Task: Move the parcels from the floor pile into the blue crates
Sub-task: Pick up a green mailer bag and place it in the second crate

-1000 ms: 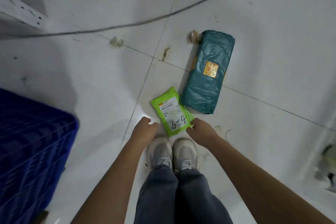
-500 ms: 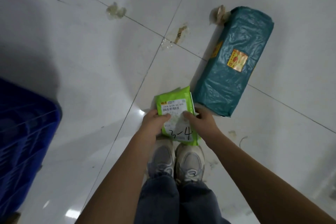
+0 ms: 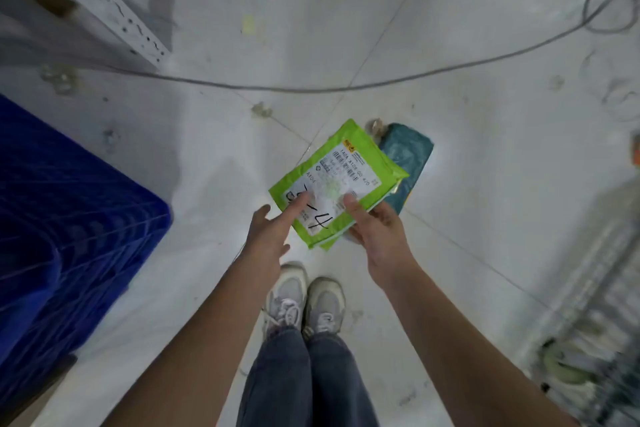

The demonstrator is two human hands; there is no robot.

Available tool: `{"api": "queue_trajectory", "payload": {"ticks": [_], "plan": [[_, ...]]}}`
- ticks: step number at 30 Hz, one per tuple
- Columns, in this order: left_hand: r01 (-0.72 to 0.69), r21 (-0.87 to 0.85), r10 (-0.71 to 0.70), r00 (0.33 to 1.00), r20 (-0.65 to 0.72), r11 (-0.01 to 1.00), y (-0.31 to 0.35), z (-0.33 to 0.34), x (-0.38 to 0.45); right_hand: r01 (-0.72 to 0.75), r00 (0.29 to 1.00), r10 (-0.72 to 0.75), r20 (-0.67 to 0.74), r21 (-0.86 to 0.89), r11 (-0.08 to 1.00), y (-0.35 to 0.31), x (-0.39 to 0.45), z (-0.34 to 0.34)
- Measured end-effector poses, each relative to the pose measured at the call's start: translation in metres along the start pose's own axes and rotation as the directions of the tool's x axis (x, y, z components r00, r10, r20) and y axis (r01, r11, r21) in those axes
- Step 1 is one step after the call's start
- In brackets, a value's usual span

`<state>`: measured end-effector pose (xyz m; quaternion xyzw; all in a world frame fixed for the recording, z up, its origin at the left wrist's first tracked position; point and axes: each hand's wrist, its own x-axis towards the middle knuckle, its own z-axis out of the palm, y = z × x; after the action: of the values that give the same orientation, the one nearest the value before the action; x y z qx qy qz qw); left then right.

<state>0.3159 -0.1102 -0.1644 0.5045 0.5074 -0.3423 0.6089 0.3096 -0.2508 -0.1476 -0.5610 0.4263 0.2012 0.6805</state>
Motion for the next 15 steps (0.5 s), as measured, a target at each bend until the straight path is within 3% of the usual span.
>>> {"api": "queue_trajectory", "payload": {"ticks": [3, 8, 11, 15], "plan": [[0.079, -0.207, -0.024, 0.967, 0.254, 0.975, 0.027, 0.017, -0.065, 0.038, 0.999, -0.042, 0.036, 0.1, 0.994, -0.061, -0.045, 0.002], [-0.169, -0.424, 0.293, 0.923, 0.248, 0.89, 0.083, 0.041, -0.175, 0.143, 0.978, -0.152, 0.142, 0.076, 0.987, -0.157, -0.13, 0.001], [-0.334, -0.357, 0.431, 0.87, 0.24, 0.872, 0.116, 0.024, -0.247, 0.173, 0.956, -0.182, 0.231, 0.058, 0.983, -0.22, -0.182, -0.01], [-0.523, -0.26, 0.576, 0.791, 0.208, 0.812, 0.137, -0.015, -0.344, 0.287, 0.888, -0.179, 0.423, -0.207, 0.935, -0.295, -0.259, -0.019]]}}
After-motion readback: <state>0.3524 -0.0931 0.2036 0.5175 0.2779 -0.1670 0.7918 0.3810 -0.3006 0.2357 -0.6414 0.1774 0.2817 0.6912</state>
